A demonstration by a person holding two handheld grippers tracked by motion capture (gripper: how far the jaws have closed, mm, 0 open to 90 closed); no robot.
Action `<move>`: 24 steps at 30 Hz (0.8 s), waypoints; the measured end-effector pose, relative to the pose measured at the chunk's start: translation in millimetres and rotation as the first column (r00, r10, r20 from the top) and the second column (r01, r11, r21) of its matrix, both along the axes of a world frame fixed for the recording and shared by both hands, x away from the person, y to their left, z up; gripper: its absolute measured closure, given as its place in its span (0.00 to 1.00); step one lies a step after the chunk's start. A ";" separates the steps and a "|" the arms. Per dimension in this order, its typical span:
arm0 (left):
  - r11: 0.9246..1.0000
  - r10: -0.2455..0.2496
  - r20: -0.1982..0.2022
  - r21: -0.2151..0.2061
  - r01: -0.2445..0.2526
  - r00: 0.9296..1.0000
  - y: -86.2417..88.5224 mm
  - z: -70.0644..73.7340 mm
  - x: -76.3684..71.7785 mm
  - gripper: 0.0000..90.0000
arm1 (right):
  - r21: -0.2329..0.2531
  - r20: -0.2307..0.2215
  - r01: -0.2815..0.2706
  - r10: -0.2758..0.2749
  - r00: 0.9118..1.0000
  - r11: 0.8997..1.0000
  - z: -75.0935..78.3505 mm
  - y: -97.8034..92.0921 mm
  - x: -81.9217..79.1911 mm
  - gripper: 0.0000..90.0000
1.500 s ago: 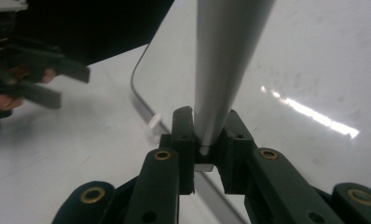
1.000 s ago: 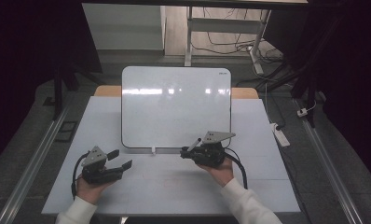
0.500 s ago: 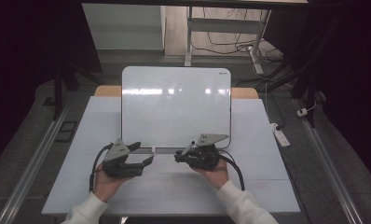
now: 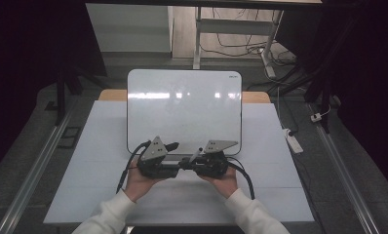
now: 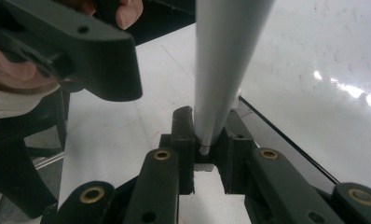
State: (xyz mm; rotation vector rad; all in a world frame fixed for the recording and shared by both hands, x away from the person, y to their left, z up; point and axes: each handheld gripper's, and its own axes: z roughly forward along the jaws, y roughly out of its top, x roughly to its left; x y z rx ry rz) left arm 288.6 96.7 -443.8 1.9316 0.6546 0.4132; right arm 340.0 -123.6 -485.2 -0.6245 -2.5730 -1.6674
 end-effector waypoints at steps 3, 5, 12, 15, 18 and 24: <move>1.000 -0.014 0.028 -0.013 0.015 1.000 -8.3 3.2 1.6 0.49 | -0.001 -0.001 0.001 -0.001 1.000 1.000 -0.4 -0.2 0.2 0.87; 0.999 -0.032 0.043 -0.023 0.033 0.999 -15.7 4.4 3.5 0.54 | 0.004 -0.006 0.003 -0.003 1.000 1.000 -0.4 -0.3 0.2 0.87; 0.998 -0.064 0.063 -0.011 0.064 0.996 -25.6 2.8 6.4 0.73 | 0.012 -0.011 0.007 -0.007 1.000 1.000 0.5 -1.6 0.5 0.87; 0.997 -0.068 0.064 -0.015 0.069 0.996 -26.0 2.6 6.9 0.79 | 0.021 -0.014 0.012 -0.011 1.000 1.000 1.0 -1.6 1.2 0.87; 0.996 -0.082 0.063 -0.016 0.083 0.995 -27.2 1.8 7.7 0.84 | 0.023 -0.018 0.010 -0.010 1.000 1.000 1.3 -0.6 1.0 0.87; 0.997 -0.081 0.083 0.016 0.080 0.993 -28.2 2.2 6.3 0.90 | 0.024 -0.028 0.005 -0.005 1.000 1.000 0.4 -0.1 1.0 0.86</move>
